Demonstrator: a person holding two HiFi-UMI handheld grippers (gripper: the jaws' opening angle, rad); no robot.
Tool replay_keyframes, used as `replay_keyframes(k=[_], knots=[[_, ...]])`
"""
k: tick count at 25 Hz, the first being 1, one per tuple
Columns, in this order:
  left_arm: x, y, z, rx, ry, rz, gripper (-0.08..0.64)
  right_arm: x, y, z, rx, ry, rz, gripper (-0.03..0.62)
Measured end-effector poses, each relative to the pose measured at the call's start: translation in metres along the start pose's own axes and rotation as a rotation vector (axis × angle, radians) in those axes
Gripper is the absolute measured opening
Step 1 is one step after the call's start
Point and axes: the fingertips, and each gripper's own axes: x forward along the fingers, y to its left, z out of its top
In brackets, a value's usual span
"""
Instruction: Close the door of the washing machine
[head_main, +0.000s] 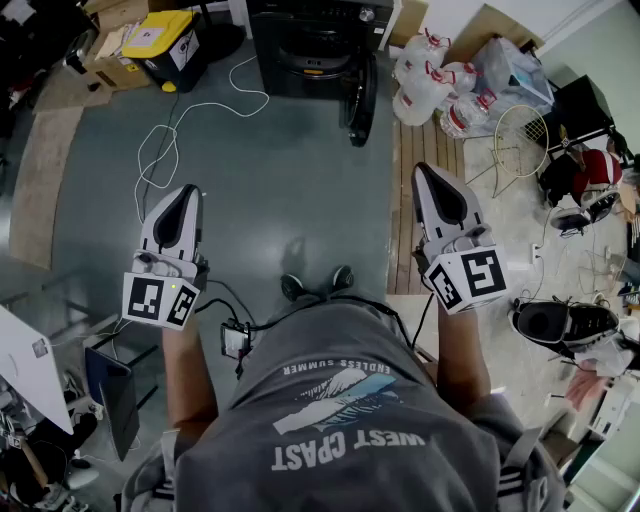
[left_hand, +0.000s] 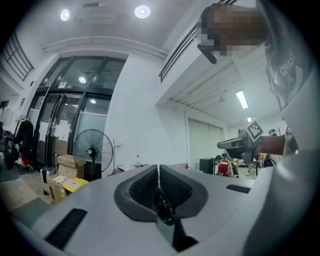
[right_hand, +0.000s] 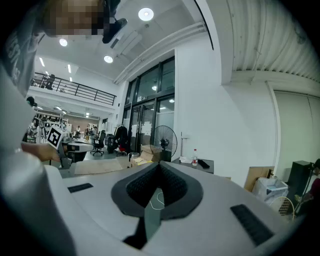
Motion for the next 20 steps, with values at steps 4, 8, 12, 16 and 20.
replay_keyframes(k=[4, 8, 12, 16, 20], knots=[[-0.002, 0.009, -0.004, -0.005, 0.002, 0.001, 0.028, 0.006, 0.006, 0.0, -0.005, 0.005, -0.001, 0.028], [-0.003, 0.017, -0.008, -0.013, 0.001, 0.001, 0.028, 0.012, 0.013, 0.001, -0.005, 0.008, 0.0, 0.028], [-0.001, 0.025, -0.011, -0.022, 0.0, -0.004, 0.028, 0.019, 0.019, 0.002, -0.009, 0.008, 0.0, 0.028], [0.006, 0.037, -0.015, -0.032, 0.011, 0.004, 0.028, 0.035, 0.015, 0.006, 0.048, -0.02, 0.008, 0.029], [0.017, 0.048, -0.021, -0.038, 0.032, 0.024, 0.028, 0.059, 0.005, 0.004, 0.073, -0.022, 0.02, 0.029]])
